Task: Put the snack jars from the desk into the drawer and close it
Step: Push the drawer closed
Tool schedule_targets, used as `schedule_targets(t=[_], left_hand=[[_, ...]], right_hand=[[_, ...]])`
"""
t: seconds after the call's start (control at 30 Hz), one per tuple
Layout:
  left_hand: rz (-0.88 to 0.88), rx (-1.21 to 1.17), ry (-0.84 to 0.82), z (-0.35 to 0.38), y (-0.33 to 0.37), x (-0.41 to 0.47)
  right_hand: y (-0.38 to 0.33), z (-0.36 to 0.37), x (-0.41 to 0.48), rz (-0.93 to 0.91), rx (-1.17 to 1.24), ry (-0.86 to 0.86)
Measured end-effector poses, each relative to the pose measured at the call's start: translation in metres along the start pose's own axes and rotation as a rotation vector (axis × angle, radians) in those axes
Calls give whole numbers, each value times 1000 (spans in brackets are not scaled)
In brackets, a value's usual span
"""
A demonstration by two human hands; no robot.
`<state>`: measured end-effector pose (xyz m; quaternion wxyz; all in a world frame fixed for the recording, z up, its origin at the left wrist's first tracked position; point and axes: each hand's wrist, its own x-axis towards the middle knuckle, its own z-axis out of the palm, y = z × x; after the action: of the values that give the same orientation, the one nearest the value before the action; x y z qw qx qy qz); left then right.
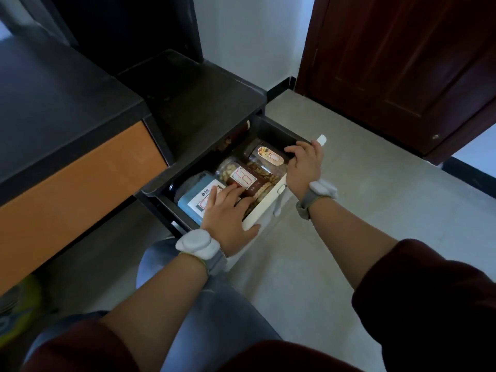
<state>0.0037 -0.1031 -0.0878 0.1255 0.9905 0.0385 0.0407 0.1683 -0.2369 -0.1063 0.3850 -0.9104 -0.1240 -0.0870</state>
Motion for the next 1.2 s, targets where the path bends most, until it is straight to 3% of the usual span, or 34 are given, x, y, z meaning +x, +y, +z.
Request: schedule_targets(t=[0.27,0.37,0.53,0.6,0.67,0.73,0.83,0.97,1.2], left_hand=[[-134,161,145,-23,-29,13],[-213,238,148,-28,-42,20],[-229,323,146,-29,-70,26],[-191,359,117,-28,-79,29],[-164,448,82,-28,-85,31],[-150,549,55,-28,-86,34],[-171,624,20,-27,-78,40],[-168,694,-2,-29,-67,47],[-213,616,-18,-28,-71,77]], right_hand=[[-34,30,21,15,42,72],[-47,37,30,9,-14,-2],[-59,31,48,-440,-172,-168],[-59,29,54,-591,-188,-328],[-60,30,64,-699,-396,-505],[-66,36,76,-770,-641,-561],[-86,49,93,-807,-713,-546],[-107,59,105,-799,-705,-671],[-107,57,107,-778,-682,-677]])
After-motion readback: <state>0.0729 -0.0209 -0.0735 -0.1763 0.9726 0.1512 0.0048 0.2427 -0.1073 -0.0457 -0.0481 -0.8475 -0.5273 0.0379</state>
